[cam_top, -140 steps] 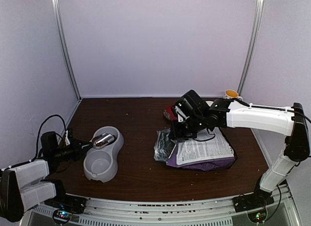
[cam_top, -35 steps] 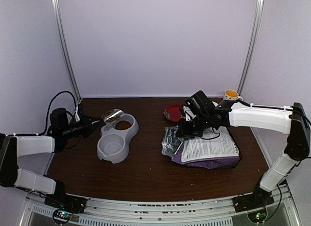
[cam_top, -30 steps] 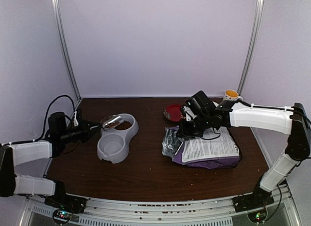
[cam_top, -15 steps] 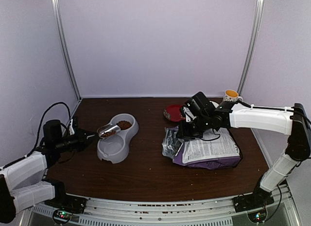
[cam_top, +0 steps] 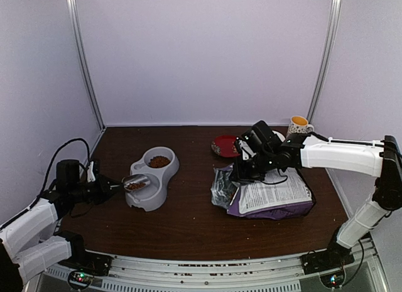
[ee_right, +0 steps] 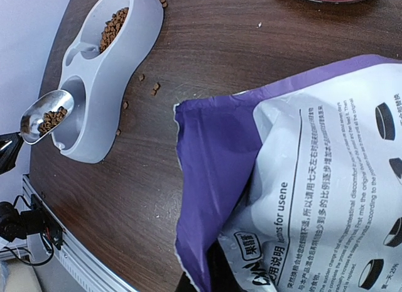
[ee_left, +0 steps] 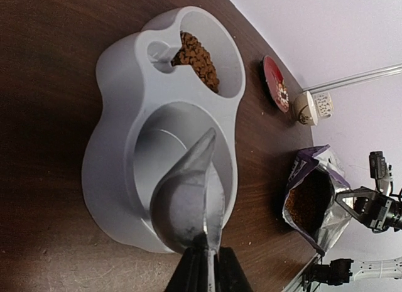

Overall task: Serve the pet food
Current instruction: Place the pet food in the pet food bowl.

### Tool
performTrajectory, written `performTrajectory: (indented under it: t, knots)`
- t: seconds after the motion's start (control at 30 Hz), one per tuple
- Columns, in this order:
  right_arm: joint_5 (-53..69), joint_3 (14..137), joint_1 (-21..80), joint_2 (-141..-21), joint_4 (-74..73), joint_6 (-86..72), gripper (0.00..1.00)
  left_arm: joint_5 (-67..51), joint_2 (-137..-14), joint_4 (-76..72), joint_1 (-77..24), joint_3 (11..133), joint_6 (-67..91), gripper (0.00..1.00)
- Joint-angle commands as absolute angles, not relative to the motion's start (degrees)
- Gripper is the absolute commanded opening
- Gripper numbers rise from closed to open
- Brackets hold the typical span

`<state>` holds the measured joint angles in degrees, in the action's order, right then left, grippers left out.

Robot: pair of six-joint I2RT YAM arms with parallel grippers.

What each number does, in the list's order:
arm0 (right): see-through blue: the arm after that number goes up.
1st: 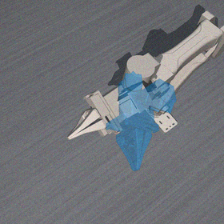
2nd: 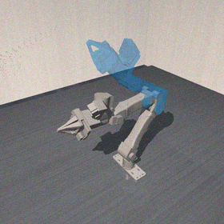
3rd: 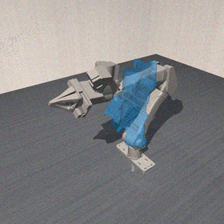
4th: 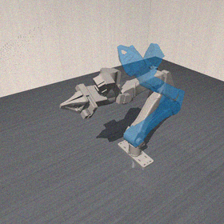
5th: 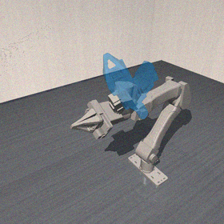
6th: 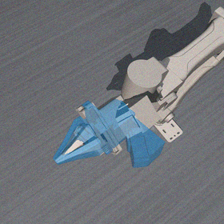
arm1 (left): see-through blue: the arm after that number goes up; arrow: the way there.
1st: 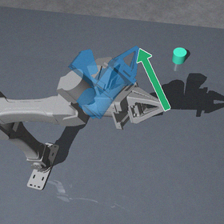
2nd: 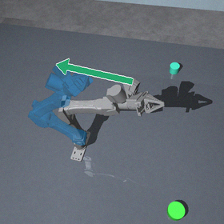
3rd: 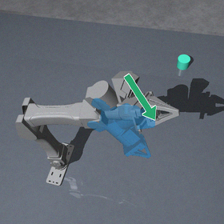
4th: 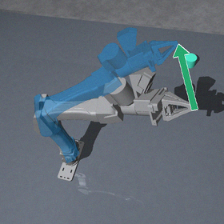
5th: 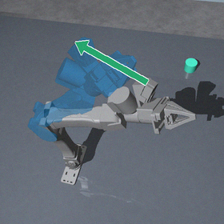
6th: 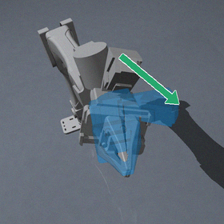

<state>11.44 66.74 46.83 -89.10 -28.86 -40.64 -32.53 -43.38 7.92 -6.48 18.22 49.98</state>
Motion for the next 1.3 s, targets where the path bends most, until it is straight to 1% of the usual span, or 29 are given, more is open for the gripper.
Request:
performTrajectory:
  t: [0.0, 0.17, 0.33, 0.57, 1.27]
  knots:
    - [9.54, 65.93, 47.19, -87.45, -30.59, -41.74, 0.00, -29.31, -41.52, 13.20, -6.59, 22.05, 44.68, 0.00]
    - [9.54, 66.71, 47.49, -88.09, -30.91, -41.75, 0.00, -25.83, -40.86, 21.14, -6.64, 24.97, 39.73, 0.00]
    - [9.67, 68.36, 47.72, -89.06, -31.28, -41.75, 0.00, -24.52, -41.13, 23.22, -7.21, 25.64, 38.41, 0.00]
    - [9.67, 69.93, 48.27, -90.24, -31.91, -41.62, 0.00, -15.34, -43.28, 28.48, -14.40, 29.74, 37.10, 0.00]
    - [9.14, 70.39, 49.02, -90.09, -32.52, -41.88, 0.00, 1.02, -48.88, 37.47, -25.94, 39.12, 34.03, 0.00]
